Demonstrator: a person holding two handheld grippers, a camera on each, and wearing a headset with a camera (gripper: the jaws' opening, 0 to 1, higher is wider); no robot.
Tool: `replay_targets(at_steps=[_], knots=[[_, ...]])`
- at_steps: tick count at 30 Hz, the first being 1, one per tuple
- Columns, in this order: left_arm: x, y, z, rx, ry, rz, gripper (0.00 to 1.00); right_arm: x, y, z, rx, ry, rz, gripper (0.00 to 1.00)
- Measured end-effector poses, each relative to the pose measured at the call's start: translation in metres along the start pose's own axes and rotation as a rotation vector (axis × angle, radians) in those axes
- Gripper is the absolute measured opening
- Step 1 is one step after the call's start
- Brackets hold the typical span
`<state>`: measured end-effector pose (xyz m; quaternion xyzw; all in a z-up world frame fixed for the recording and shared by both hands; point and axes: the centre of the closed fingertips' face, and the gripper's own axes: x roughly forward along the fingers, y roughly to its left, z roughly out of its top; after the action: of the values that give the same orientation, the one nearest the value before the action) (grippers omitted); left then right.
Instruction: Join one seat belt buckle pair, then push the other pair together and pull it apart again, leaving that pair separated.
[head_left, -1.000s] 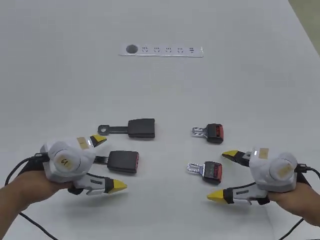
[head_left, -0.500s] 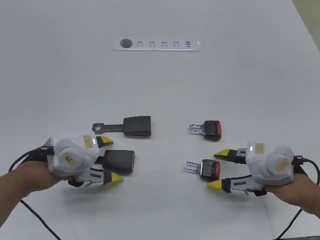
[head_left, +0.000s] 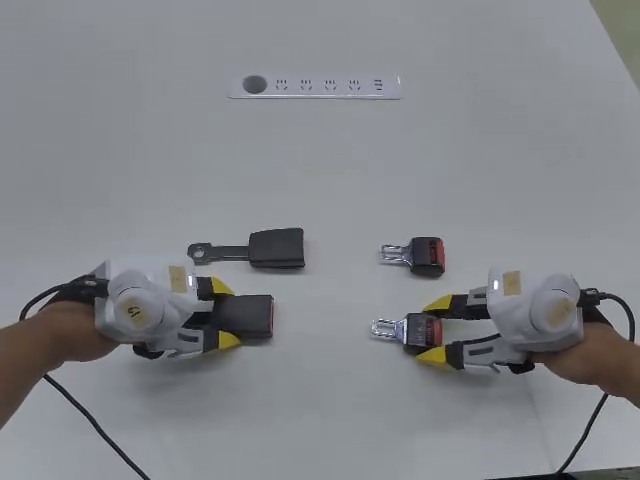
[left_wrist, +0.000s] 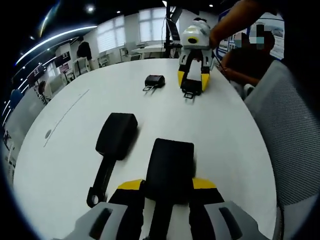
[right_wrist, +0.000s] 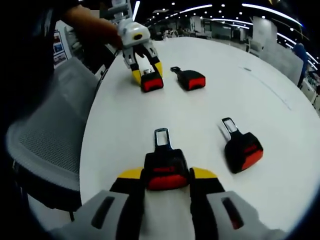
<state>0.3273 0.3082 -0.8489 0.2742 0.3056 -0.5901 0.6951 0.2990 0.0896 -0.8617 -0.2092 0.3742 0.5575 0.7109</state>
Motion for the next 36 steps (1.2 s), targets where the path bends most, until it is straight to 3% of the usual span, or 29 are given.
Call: replay_targets(at_steps=[12,24,36], knots=[[0.004,-0.001,-0.002,0.034,0.034,-0.034,0.35,0.003,0.0,0.004,-0.001,-0.001,0.014,0.35],[0.007,0.0,-0.004,0.044,0.045,-0.047,0.35,0.024,0.002,0.029,-0.029,-0.017,0.024,0.35],[0.009,0.001,-0.006,0.041,0.044,-0.048,0.35,0.047,0.014,0.057,-0.061,-0.065,0.036,0.35]])
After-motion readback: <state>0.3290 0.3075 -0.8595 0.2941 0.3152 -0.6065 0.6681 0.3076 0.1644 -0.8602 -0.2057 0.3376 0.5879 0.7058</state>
